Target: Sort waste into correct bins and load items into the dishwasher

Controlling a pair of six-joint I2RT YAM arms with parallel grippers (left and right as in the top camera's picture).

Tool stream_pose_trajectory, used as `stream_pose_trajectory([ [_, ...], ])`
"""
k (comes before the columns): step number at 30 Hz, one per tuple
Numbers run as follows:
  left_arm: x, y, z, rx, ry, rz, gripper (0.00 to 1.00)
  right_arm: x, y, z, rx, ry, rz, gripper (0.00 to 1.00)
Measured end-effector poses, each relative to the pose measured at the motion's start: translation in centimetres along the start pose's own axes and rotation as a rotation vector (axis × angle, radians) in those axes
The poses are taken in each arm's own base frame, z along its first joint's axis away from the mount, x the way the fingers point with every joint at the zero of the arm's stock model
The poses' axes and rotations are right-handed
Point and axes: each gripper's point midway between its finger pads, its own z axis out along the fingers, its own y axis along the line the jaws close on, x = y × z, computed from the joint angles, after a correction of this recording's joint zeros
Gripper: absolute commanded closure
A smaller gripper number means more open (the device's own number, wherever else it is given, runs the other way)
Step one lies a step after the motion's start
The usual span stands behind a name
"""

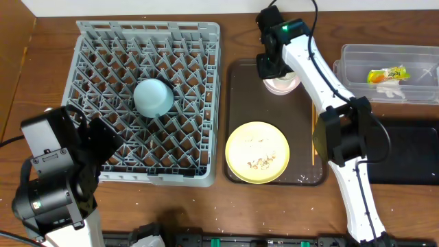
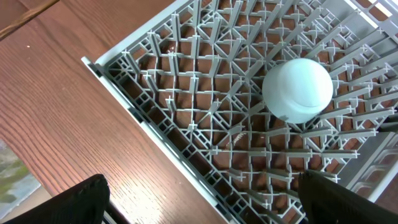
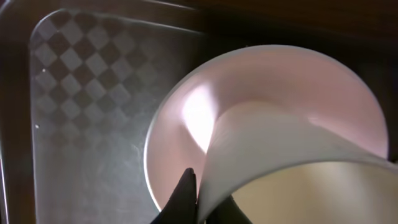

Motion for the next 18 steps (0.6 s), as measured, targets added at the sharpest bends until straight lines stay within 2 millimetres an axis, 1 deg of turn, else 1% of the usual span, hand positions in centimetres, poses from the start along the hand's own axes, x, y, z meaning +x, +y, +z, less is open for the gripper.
stream_pose_trajectory([
  [3,0.0,0.0,0.0,0.0,0.0,0.0,0.02,-0.1,0.0,-1.1,-0.001,-0.004,0.006,0.99],
  [5,0.0,0.0,0.0,0.0,0.0,0.0,0.02,-0.7,0.3,-2.4,-0.015,-0.026,0.007,0.99],
  [7,0.0,0.0,0.0,0.0,0.0,0.0,0.02,-1.6,1.0,-4.5,-0.056,-0.071,0.009,0.99],
  [10,0.0,0.0,0.0,0.0,0.0,0.0,0.02,-3.0,2.7,-7.9,-0.157,-0.146,0.004,0.99],
  [13,0.0,0.0,0.0,0.0,0.0,0.0,0.02,-5.2,6.0,-12.3,-0.35,-0.271,-0.03,0.99],
  [16,0.0,0.0,0.0,0.0,0.0,0.0,0.02,-7.9,10.9,-17.1,-0.593,-0.441,-0.118,0.99],
  [18,0.0,0.0,0.0,0.0,0.0,0.0,0.02,-8.7,13.8,-19.2,-0.711,-0.512,-0.171,0.99],
])
